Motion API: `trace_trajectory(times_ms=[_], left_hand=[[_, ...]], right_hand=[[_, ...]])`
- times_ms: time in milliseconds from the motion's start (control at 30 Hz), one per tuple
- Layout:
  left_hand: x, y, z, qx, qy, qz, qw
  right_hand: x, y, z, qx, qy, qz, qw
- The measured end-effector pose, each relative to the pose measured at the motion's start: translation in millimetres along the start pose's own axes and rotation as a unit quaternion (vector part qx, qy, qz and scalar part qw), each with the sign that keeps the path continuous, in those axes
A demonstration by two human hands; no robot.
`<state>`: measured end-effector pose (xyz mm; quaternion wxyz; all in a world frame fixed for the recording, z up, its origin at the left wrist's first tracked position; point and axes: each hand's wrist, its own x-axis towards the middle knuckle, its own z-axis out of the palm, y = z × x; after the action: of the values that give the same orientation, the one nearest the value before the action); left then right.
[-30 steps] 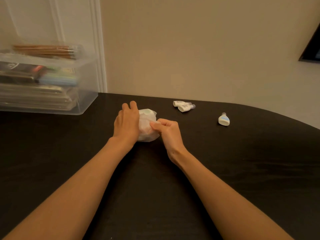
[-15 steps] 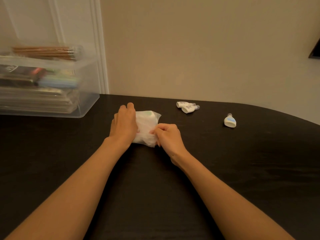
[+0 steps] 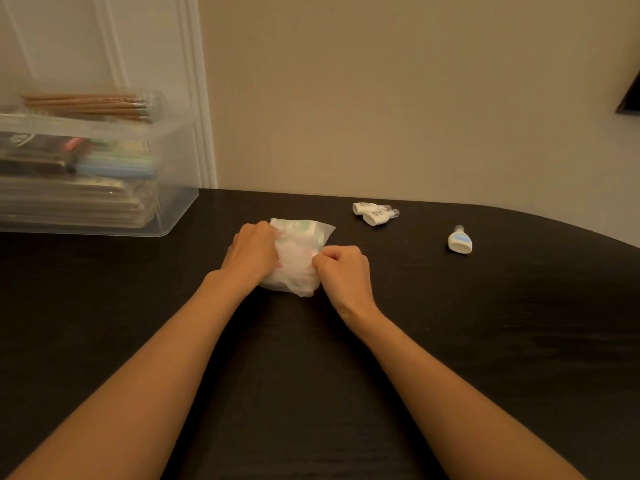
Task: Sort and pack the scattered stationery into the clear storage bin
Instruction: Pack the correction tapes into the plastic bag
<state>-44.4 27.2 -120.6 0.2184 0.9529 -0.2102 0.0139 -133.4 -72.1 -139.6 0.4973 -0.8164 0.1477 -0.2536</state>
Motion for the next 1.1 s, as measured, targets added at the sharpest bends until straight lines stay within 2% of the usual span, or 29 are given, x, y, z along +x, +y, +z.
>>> trace_trajectory(times_ms=[100,200,267,333,400,500,633,700,767,900,967,1100], left_hand=[[-2.5,2.7,-2.9,-0.026,-0.067,0.024,0.997],[-11.0,4.1,-13.2,-0.077,-0.136,0.044,0.987],[-16.3,1.4,-24.9,-0.120,-0.210,0.057,0.969],[-19.7,-3.5,-35.9,-0.168,-0.266,0.058,0.947],[-21.6,-6.0,-41.0,-0.211,-0.284,0.040,0.934],[-17.6,-0.7,-39.8,-0.266,-0.239,0.016,0.934],[0.9,7.6,-22.2,-0.181,-0.026,-0.005,0.983],[14.4,5.1,-12.1,-0.184,0.026,0.014,0.983],[25.8,-0.8,-3.1,-0.199,-0.023,0.032,0.979],[40.6,-9.4,7.8,-0.281,-0.140,0.040,0.949],[48.5,-13.2,9.5,-0.302,-0.150,0.030,0.941],[60.1,-18.4,10.5,-0.293,-0.125,0.020,0.948]], right_hand=[[-2.6,-2.5,-2.8,0.017,0.012,-0.010,1.000],[0.2,0.0,-7.9,0.095,0.004,0.043,0.994],[3.7,2.8,-13.3,0.140,0.027,0.090,0.986],[7.2,5.6,-18.3,0.122,0.057,0.111,0.985],[10.4,8.9,-20.4,0.092,0.075,0.111,0.987],[17.6,15.1,-17.5,0.058,0.074,0.101,0.990],[31.5,18.9,-12.1,0.013,0.060,0.085,0.995],[39.3,20.4,-10.5,0.014,0.023,0.079,0.997],[47.7,21.3,-10.1,0.027,-0.034,0.086,0.995],[65.2,24.2,-8.0,-0.003,-0.108,0.091,0.990],[72.0,24.5,-9.5,0.003,-0.130,0.099,0.987],[79.0,29.1,-15.7,0.041,-0.145,0.086,0.985]])
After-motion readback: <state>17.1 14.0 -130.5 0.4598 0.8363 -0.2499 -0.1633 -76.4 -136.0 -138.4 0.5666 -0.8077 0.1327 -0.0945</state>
